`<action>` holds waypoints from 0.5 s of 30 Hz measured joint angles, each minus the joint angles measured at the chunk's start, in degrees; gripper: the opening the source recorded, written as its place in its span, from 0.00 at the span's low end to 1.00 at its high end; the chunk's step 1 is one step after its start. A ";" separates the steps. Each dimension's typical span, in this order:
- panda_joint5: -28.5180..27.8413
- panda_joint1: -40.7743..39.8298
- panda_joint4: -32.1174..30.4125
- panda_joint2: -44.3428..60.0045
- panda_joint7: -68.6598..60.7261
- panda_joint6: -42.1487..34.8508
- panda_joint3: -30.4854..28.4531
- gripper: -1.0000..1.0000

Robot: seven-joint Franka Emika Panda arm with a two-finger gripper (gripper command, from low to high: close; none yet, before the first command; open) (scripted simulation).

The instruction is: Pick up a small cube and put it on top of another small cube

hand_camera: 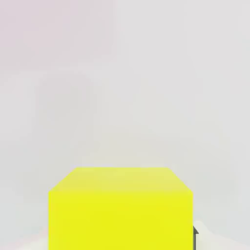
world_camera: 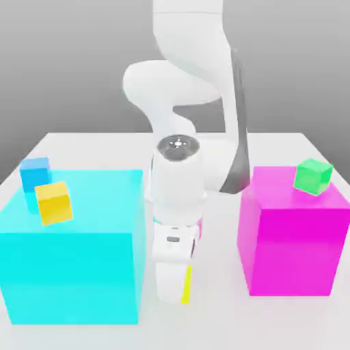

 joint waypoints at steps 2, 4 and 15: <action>-3.01 1.81 -0.72 -3.57 2.26 -2.87 -2.54 0.00; -6.92 2.67 -1.51 -7.62 5.15 -6.06 -4.36 0.00; -10.96 -2.75 13.48 -23.16 11.49 -26.18 -7.33 0.00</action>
